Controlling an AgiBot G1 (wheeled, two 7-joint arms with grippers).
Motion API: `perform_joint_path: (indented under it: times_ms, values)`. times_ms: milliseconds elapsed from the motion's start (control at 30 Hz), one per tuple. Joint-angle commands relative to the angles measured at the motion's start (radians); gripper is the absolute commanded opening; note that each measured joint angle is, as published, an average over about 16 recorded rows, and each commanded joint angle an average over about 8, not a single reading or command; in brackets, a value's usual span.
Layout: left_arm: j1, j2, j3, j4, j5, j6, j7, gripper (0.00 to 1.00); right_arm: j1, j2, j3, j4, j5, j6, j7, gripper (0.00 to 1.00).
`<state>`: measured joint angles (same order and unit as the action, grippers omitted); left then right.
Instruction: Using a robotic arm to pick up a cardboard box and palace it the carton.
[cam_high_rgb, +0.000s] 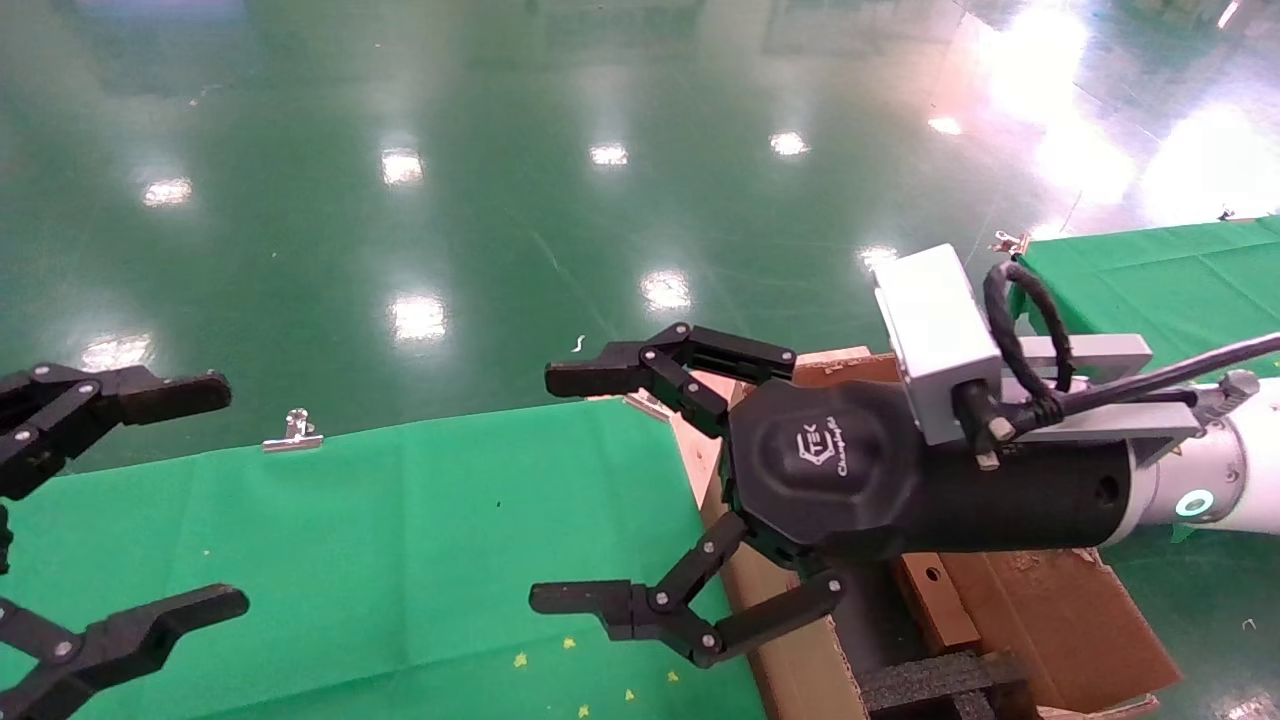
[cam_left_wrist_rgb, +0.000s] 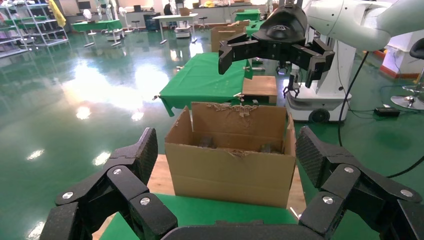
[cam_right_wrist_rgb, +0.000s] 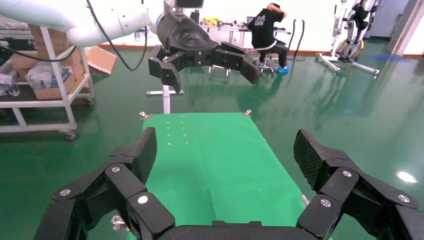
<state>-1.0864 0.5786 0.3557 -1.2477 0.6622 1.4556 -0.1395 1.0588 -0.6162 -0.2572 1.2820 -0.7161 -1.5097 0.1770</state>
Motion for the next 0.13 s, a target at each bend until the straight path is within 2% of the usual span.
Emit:
perform_joint_path:
  times_ms: [33,133]
  values:
    - [0.0,0.0,0.0,0.0,0.0,0.0,0.0,1.0,0.005,0.002,-0.008,0.001,-0.005,0.005,0.004,1.0]
    - [0.0,0.0,0.0,0.0,0.0,0.0,0.0,1.0,0.007,0.002,-0.01,0.001,-0.006,0.006,0.006,1.0]
